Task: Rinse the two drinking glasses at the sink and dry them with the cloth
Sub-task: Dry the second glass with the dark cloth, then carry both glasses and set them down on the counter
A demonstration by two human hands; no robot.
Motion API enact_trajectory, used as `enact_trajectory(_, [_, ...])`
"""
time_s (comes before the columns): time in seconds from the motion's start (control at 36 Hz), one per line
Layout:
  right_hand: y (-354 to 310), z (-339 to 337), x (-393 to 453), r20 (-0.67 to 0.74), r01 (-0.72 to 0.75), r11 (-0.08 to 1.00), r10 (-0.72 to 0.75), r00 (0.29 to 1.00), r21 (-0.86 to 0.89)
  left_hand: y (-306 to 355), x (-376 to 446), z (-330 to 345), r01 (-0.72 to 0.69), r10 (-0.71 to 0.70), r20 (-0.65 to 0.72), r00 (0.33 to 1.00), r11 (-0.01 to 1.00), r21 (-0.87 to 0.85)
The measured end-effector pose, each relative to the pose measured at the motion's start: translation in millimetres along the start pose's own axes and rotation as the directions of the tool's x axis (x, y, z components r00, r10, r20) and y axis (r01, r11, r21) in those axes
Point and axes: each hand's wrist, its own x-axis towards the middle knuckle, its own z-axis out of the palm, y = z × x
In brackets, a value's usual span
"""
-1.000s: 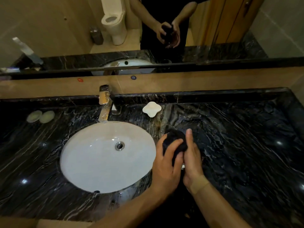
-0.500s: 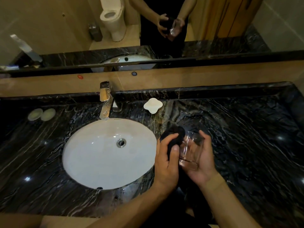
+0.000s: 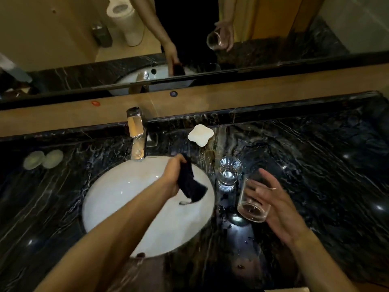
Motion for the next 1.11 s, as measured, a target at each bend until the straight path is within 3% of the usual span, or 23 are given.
enact_trajectory(0.06, [5,1,1,-0.061,0.052,0.994,-0.058,0.996,-0.096,18,22,-10,0.013,-0.014,-0.015,1.0,0.995,-0.102])
enact_trajectory(0.14, [14,6,3,-0.149,0.106,0.977,-0.135,0.98,-0.185,41,52,-14,-0.095,0.086,-0.062,0.994,0.985,-0.145])
enact_trajectory(0.33, [34,11,8,-0.329,0.17,0.952,-0.251,0.91,-0.256,44,115,-15,-0.264,0.325,-0.26,0.909,0.933,0.245])
enact_trajectory(0.44, [48,5,10,-0.394,0.197,0.932,-0.312,0.865,-0.305,33,136,-22,-0.317,0.463,-0.159,0.872,0.782,0.537])
enact_trajectory(0.53, [54,4,7,-0.409,0.186,0.91,-0.34,0.847,-0.37,26,141,-29,-0.195,0.44,-0.091,0.893,0.561,0.805])
enact_trajectory(0.61, [57,5,6,-0.42,0.184,0.909,-0.343,0.84,-0.375,22,131,-21,-0.151,0.425,-0.094,0.9,0.508,0.848])
enact_trajectory(0.69, [60,4,6,-0.426,0.181,0.898,-0.358,0.831,-0.401,10,109,-12,-0.299,0.634,-0.097,0.767,0.487,0.821])
enact_trajectory(0.78, [61,0,7,-0.415,0.18,0.884,-0.372,0.83,-0.431,-8,89,-5,-0.544,0.714,0.138,0.687,0.379,0.748])
enact_trajectory(0.83, [61,-2,7,-0.408,0.179,0.879,-0.375,0.833,-0.443,-21,76,3,-0.648,0.626,0.319,0.712,0.411,0.641])
enact_trajectory(0.92, [62,-6,8,-0.391,0.184,0.869,-0.385,0.836,-0.46,-38,59,19,-0.653,0.42,0.5,0.757,0.513,0.558])
enact_trajectory(1.03, [63,-10,3,-0.378,0.185,0.867,-0.381,0.844,-0.463,-58,55,38,-0.576,0.336,0.484,0.808,0.622,0.53])
enact_trajectory(1.11, [65,-15,-6,-0.38,0.173,0.865,-0.376,0.845,-0.47,-65,49,52,-0.569,0.363,0.448,0.817,0.631,0.528])
